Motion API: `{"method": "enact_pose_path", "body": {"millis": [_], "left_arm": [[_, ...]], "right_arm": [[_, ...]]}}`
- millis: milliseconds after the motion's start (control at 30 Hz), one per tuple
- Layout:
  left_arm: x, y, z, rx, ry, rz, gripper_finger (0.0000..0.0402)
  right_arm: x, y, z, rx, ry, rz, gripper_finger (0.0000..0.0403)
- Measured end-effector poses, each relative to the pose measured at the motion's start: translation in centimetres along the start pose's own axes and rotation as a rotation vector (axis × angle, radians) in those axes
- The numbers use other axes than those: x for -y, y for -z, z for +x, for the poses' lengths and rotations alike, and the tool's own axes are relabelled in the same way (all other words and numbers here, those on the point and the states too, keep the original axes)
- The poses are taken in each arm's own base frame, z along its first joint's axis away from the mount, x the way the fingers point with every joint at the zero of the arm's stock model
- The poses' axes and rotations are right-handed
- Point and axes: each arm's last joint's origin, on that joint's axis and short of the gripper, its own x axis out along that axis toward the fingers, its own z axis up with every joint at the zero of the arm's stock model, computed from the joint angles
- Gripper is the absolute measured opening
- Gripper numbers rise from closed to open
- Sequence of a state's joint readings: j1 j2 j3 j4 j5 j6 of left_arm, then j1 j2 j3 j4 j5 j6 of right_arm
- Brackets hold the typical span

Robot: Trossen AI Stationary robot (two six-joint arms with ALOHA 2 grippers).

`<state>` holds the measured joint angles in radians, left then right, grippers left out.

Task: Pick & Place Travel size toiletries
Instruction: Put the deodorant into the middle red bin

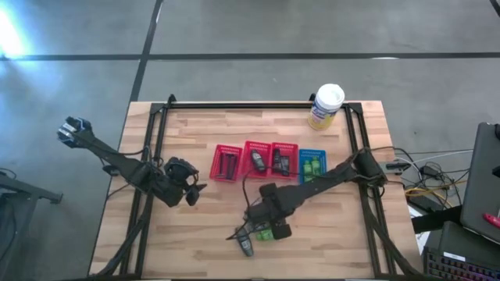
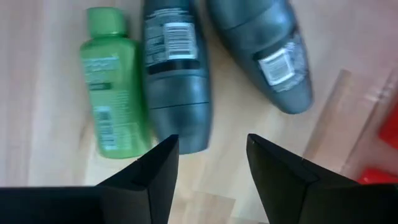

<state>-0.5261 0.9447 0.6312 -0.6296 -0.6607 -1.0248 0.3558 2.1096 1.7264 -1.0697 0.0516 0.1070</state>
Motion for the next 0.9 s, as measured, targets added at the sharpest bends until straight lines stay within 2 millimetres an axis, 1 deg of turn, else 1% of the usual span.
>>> {"method": "enact_pose_path", "body": {"millis": [133, 233, 333, 400, 533, 633, 700, 800, 900], "left_arm": [[1.7, -0.1, 0.6, -0.035, 0.149, 0.052, 0.0312], [2.7, 0.0, 1.5, -0.026, 0.18, 0.042, 0.0312], [3.6, 0.4, 2.9, -0.048, 0.189, -0.011, 0.0312], [4.2, 0.8, 3.7, -0.099, 0.21, -0.069, 0.0312], [5.8, 1.3, 5.1, -0.209, 0.203, -0.207, 0.0312], [7.7, 1.5, 5.8, -0.273, 0.199, -0.302, 0.0312], [9.5, 1.4, 6.1, -0.289, 0.205, -0.341, 0.0312], [12.2, 1.1, 6.7, -0.3, 0.207, -0.383, 0.0312], [14.2, 0.6, 7.9, -0.312, 0.133, -0.388, 0.0312]], "right_arm": [[-0.1, 0.4, -0.9, 0.019, 0.008, 0.027, 0.0198], [0.2, 1.5, -2.3, 0.041, 0.037, 0.116, 0.0206], [0.2, 3.3, -3.7, 0.065, 0.039, 0.204, 0.0212], [0.1, 4.8, -4.4, 0.079, 0.039, 0.258, 0.0215], [0.5, 8.1, -5.0, 0.092, 0.073, 0.404, 0.022], [0.8, 10.2, -5.0, 0.098, 0.067, 0.507, 0.0225], [0.7, 11.1, -5.0, 0.11, 0.025, 0.532, 0.0229], [0.3, 12.2, -4.8, 0.133, -0.064, 0.541, 0.0234], [-0.1, 13.0, -4.6, 0.166, -0.093, 0.552, 0.0237]]}}
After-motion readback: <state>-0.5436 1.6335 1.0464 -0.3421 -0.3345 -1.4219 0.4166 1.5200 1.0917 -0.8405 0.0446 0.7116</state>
